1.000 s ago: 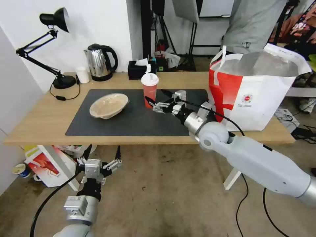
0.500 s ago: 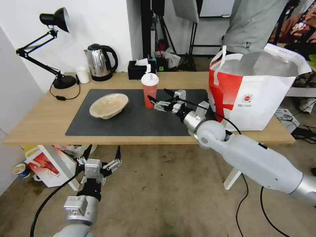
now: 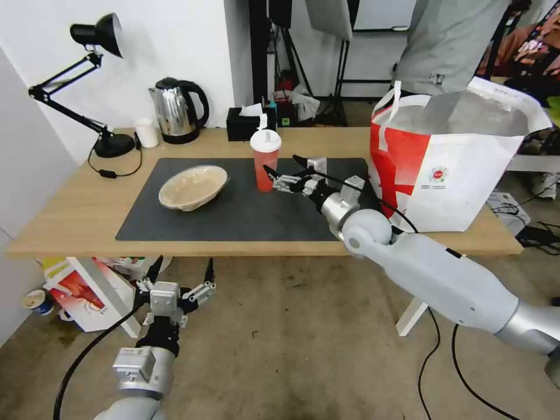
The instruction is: Pick up the trash from the table and place it into the takeout bag.
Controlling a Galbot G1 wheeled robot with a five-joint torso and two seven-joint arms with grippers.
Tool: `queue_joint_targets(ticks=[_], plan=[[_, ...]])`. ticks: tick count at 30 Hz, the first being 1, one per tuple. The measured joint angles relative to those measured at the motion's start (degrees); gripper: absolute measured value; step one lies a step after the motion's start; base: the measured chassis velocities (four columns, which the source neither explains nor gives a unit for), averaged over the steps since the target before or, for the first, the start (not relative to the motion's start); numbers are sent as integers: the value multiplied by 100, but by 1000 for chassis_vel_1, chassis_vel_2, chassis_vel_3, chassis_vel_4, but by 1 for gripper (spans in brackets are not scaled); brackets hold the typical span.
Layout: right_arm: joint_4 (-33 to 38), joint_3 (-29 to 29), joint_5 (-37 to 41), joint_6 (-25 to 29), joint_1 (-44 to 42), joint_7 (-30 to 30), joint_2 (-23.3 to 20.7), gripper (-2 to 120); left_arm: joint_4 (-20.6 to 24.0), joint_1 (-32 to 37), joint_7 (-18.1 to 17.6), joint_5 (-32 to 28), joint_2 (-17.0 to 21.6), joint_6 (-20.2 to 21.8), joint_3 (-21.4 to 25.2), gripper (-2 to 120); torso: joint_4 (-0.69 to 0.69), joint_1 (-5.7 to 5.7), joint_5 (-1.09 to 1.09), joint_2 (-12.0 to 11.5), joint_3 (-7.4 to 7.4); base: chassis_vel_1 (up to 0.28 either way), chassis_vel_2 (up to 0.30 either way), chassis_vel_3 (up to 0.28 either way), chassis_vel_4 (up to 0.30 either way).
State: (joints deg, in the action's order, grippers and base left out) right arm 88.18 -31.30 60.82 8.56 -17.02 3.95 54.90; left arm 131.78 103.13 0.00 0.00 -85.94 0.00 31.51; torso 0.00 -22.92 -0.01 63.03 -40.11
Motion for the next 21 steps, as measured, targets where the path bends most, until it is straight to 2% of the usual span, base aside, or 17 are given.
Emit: queue_joint_targets(ticks=[15, 21], plan=[[-621, -241, 6, 0, 332, -12, 439, 100, 0, 0, 0, 0, 0, 0, 0, 100, 0, 0, 0, 0, 0, 0, 0, 0, 0], [-762, -279, 12, 1, 403, -26, 483, 100, 0, 0, 0, 0, 0, 0, 0, 100, -1, 0, 0, -1, 0, 0, 0, 0, 0]])
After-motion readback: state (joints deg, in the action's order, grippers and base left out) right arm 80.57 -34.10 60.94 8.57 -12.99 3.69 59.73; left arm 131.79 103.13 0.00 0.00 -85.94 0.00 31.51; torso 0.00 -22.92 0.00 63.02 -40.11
